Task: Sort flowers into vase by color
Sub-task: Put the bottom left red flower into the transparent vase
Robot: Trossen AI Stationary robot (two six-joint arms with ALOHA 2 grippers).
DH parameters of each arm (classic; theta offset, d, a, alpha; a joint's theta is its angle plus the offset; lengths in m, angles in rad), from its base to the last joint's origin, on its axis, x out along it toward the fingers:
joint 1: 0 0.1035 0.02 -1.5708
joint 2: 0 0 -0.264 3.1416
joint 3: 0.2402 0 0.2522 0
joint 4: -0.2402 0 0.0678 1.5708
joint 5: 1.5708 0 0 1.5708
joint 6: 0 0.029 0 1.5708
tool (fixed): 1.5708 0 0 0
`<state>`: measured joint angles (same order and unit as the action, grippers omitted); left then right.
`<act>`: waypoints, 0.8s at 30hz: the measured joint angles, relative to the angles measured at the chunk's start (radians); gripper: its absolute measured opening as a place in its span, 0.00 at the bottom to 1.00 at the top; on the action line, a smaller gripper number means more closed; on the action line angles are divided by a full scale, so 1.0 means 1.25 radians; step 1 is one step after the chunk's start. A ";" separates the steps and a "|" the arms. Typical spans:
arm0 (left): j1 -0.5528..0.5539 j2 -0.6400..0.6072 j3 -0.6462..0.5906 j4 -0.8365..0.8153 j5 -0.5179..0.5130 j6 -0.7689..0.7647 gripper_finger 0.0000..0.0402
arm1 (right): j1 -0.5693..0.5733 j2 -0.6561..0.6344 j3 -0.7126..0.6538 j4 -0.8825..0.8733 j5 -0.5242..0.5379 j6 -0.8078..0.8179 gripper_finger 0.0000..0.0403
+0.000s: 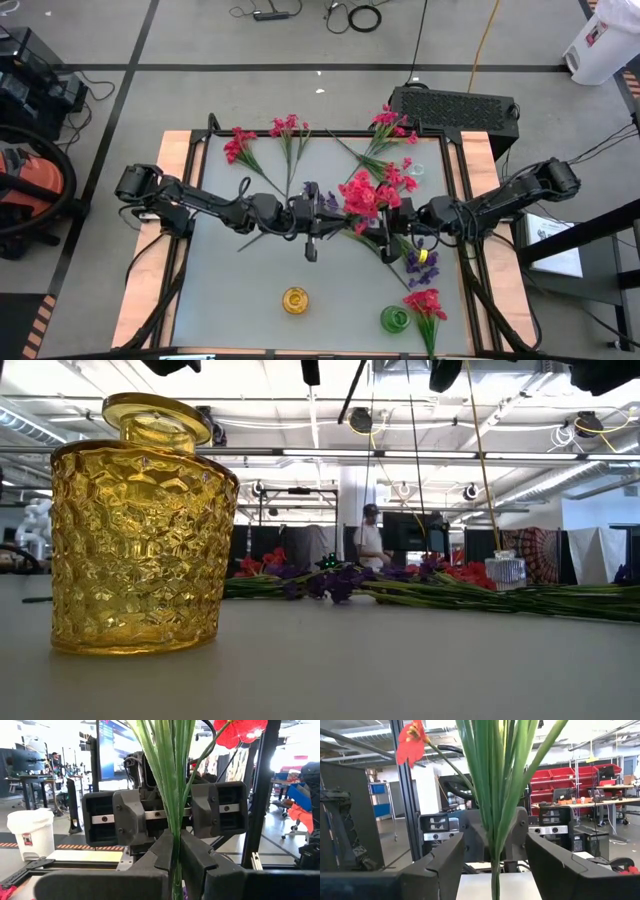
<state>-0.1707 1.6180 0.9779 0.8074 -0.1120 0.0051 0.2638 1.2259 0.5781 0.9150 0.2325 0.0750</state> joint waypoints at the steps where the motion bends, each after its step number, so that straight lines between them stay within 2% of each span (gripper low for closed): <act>1: 0.000 0.000 0.000 -0.001 0.000 0.000 0.07 | 0.000 0.000 0.000 0.003 0.000 0.000 0.50; 15: -0.002 0.036 0.000 0.004 0.007 0.000 0.07 | 0.000 0.000 0.000 0.029 -0.002 -0.006 0.49; 19: -0.002 0.036 0.000 0.015 0.008 0.000 0.07 | 0.000 0.000 0.000 0.029 -0.001 -0.006 0.40; 24: -0.002 0.036 0.000 0.010 0.008 0.000 0.07 | 0.000 0.000 0.000 0.029 0.000 -0.006 0.24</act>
<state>-0.1734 1.6627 0.9783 0.8196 -0.1015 0.0048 0.2638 1.2255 0.5781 0.9512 0.2321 0.0669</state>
